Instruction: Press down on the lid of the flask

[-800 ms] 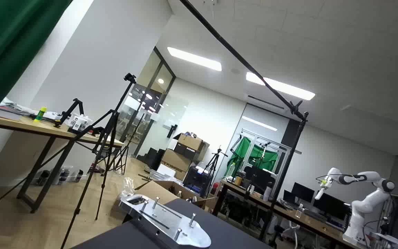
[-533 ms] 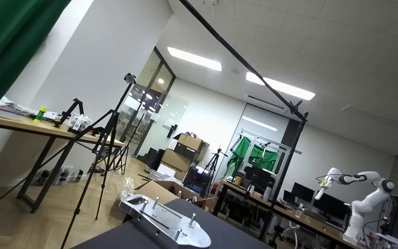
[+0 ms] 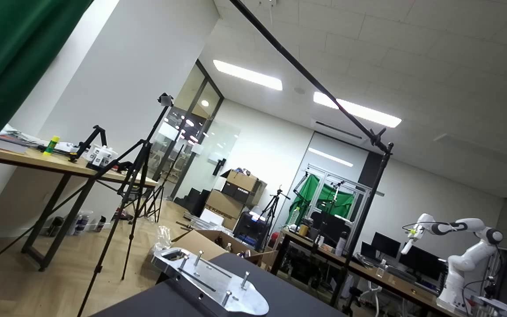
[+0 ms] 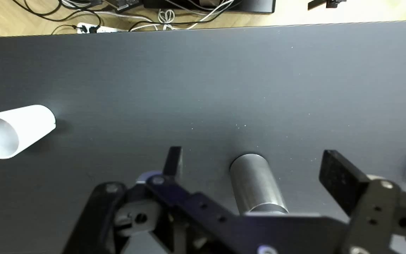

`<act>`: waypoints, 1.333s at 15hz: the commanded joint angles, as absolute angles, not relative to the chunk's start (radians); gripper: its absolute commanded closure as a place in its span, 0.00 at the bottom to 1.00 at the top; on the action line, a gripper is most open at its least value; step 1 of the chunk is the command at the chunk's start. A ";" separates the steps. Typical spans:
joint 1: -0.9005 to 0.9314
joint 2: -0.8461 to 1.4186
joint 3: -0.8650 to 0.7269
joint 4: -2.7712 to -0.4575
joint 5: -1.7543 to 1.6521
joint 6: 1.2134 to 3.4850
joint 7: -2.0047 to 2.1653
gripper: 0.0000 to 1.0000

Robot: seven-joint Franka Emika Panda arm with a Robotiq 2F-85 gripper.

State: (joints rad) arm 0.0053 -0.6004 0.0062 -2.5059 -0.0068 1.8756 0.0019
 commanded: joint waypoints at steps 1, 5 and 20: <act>0.005 -0.600 0.006 -2.504 -0.007 1.873 0.002 0.00; 0.005 -0.600 0.006 -2.504 -0.007 1.873 0.002 0.00; -0.011 -0.365 0.048 -2.151 0.011 2.077 0.114 0.99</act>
